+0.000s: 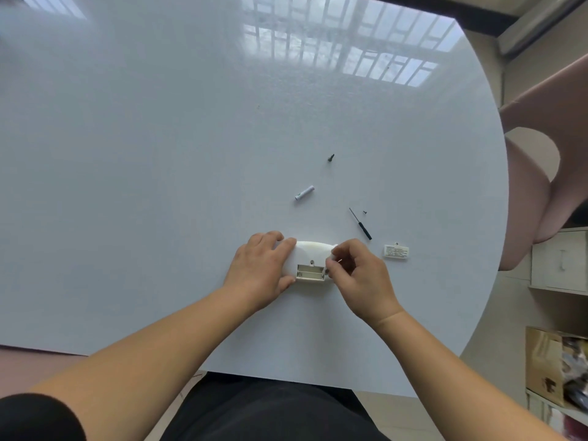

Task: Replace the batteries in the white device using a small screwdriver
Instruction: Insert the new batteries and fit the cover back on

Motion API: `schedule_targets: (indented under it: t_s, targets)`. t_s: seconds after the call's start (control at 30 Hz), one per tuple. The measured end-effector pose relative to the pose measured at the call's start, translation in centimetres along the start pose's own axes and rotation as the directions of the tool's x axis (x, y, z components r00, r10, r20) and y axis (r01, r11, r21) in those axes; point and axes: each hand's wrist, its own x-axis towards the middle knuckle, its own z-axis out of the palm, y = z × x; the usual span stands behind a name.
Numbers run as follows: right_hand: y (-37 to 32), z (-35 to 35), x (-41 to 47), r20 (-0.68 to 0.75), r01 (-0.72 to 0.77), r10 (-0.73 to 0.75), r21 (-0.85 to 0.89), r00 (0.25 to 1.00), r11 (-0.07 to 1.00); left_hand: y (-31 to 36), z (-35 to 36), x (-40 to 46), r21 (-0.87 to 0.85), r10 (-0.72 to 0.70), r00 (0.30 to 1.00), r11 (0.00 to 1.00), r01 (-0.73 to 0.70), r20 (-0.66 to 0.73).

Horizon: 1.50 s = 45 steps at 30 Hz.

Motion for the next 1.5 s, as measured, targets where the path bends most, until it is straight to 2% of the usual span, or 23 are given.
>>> schedule_targets:
  t_s: [0.17, 0.43, 0.83, 1.17, 1.3, 1.5]
  targets:
    - [0.6, 1.8, -1.1, -0.034, -0.049, 0.049, 0.018, 0.998, 0.999, 0.1, -0.1, 0.2, -0.005, -0.003, 1.0, 1.0, 0.003, -0.004]
    - [0.9, 2.5, -1.5, -0.097, 0.127, -0.154, -0.239, 0.983, 0.963, 0.1, 0.0, 0.1, -0.006, -0.008, 1.0, 1.0, 0.008, 0.003]
    - [1.3, 2.8, -1.7, -0.091, 0.119, -0.162, -0.366, 0.983, 0.923, 0.2, 0.0, 0.1, -0.021, -0.015, 1.0, 1.0, 0.015, -0.001]
    - [0.9, 2.8, -1.3, -0.017, 0.191, -0.224, -0.458, 0.974, 0.868, 0.1, -0.1, 0.2, -0.008, -0.001, 1.0, 1.0, 0.001, 0.003]
    - [0.9, 2.8, -1.4, 0.078, 0.236, -0.229, -0.507, 0.97, 0.829, 0.1, -0.1, 0.2, -0.006, 0.003, 1.0, 1.0, -0.003, 0.0]
    - [0.7, 2.1, -1.3, 0.104, 0.267, -0.249, -0.506, 0.963, 0.82, 0.0, -0.1, 0.3, -0.015, 0.002, 1.0, 1.0, -0.002, -0.005]
